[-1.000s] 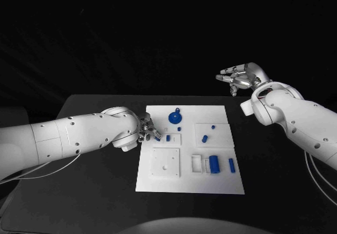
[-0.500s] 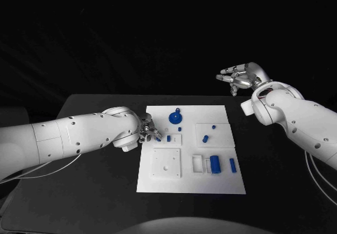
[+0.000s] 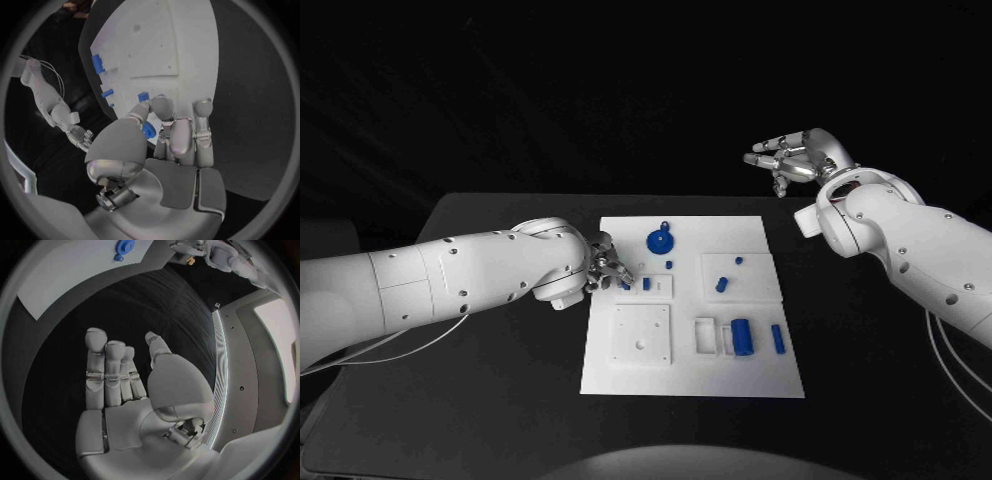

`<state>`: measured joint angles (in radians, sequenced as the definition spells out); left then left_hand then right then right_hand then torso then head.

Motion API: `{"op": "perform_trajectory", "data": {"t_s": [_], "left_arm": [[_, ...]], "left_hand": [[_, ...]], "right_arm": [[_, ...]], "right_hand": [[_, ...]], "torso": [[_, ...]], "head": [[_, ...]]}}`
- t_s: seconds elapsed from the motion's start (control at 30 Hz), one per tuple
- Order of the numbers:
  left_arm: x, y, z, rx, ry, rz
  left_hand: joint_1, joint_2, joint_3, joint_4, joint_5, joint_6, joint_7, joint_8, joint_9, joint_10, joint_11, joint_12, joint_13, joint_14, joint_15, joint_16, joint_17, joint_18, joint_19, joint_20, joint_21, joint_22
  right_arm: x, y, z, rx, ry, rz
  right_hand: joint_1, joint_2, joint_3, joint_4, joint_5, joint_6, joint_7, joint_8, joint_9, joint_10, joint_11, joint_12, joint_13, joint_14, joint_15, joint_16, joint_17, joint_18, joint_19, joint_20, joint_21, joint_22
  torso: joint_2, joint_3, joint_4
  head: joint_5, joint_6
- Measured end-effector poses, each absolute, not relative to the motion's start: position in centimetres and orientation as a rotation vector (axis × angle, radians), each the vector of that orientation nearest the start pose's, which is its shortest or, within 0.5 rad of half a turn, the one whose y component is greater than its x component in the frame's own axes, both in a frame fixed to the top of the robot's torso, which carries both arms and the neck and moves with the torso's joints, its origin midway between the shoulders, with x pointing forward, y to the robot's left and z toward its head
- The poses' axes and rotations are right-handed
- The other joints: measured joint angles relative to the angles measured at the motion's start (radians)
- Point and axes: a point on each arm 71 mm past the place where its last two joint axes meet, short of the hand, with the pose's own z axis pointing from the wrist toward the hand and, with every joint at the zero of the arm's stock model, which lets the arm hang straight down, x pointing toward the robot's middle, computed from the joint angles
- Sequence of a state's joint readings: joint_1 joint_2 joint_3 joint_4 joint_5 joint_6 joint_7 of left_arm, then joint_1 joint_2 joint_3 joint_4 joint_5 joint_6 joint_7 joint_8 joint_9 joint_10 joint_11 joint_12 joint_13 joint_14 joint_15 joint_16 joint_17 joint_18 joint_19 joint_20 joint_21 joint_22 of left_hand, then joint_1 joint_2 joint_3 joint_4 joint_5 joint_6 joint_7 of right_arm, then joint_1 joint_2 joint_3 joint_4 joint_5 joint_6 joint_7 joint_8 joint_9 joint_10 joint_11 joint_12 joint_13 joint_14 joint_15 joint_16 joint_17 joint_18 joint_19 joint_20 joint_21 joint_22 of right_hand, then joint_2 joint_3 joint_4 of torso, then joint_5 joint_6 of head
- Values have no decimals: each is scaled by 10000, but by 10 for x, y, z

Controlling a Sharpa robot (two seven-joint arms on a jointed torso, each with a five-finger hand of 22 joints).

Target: Assemble the parts on the task board

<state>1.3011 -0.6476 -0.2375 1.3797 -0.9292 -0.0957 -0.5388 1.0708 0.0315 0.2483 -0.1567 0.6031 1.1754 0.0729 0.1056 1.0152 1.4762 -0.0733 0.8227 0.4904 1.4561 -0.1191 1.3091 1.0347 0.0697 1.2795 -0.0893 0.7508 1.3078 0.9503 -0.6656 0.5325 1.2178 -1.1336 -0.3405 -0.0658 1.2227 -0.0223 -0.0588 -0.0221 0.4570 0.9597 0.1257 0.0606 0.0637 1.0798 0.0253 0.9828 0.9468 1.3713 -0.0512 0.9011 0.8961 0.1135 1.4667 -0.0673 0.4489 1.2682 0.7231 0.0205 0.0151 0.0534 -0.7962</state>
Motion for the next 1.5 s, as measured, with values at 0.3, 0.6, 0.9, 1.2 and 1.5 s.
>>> {"op": "perform_trajectory", "data": {"t_s": [0.3, 0.6, 0.9, 1.2, 1.5], "left_arm": [[498, 170, -247, -3172, 22719, -3755], [499, 167, -249, -3003, 22888, -3719], [499, 167, -250, -2913, 22914, -3740], [498, 173, -258, -2817, 22913, -3449], [500, 182, -260, -2672, 22790, -3075]], "left_hand": [[17, 17, 7, -7, -75, 129, 29, 20, 41, 113, 40, 0, 50, 16, 16, 0, -45, 0, 0, -1, -38, -1], [191, 29, -66, 120, -532, 292, 77, -38, 30, 281, 144, -11, 49, 14, 51, 0, -99, 0, -36, 35, -202, -2], [501, -56, -694, 861, -1439, 368, 26, -121, -113, 281, 143, -86, 3, -61, 52, -49, -224, 0, -73, 71, -375, -3], [491, -1111, -1106, 2404, -3621, 1850, -1341, -197, -334, -79, -217, -189, -33, -167, 13, -159, -350, -1, -110, 34, -734, -3], [876, -2100, -1095, 4404, -5258, 2020, -1267, -214, -391, -79, -217, -197, -45, -168, 14, -159, -368, 0, -133, 57, -858, -4]], "right_arm": [[557, -253, -151, 6087, 14144, 8556], [557, -253, -151, 6093, 14157, 8553], [557, -253, -152, 6099, 14168, 8545], [556, -254, -154, 6114, 14185, 8532], [556, -255, -156, 6145, 14218, 8511]], "right_hand": [[0, 0, 0, 0, 0, 0, 0, 0, 0, 0, 0, 0, 0, 0, 0, 0, 0, 0, 0, 0, 0, 0], [0, 0, 0, 0, 0, 0, 0, 0, 0, 0, 0, 0, 0, 0, 0, 0, 0, -1, 0, 0, 0, 1], [0, 0, 0, 0, 0, 0, 0, 0, 0, 0, 0, 0, 0, 0, 0, 0, 0, 0, 0, 0, 0, 1], [-56, -56, 0, 0, 78, 0, 0, 0, 0, 0, 0, 0, -14, 0, 0, 0, 0, -1, 0, 0, 0, -22], [-54, -54, 0, 0, 78, 0, 0, 0, 0, 0, 0, 0, -20, 0, 0, 0, 0, 0, 0, 0, 0, -22]], "torso": [[1, 0, -6], [3, -3, -3], [0, -3, 8], [0, -14, 1], [1, -15, 0]], "head": [[-10, 0], [-47, -29], [-65, -38], [-79, -8], [-86, 10]]}}
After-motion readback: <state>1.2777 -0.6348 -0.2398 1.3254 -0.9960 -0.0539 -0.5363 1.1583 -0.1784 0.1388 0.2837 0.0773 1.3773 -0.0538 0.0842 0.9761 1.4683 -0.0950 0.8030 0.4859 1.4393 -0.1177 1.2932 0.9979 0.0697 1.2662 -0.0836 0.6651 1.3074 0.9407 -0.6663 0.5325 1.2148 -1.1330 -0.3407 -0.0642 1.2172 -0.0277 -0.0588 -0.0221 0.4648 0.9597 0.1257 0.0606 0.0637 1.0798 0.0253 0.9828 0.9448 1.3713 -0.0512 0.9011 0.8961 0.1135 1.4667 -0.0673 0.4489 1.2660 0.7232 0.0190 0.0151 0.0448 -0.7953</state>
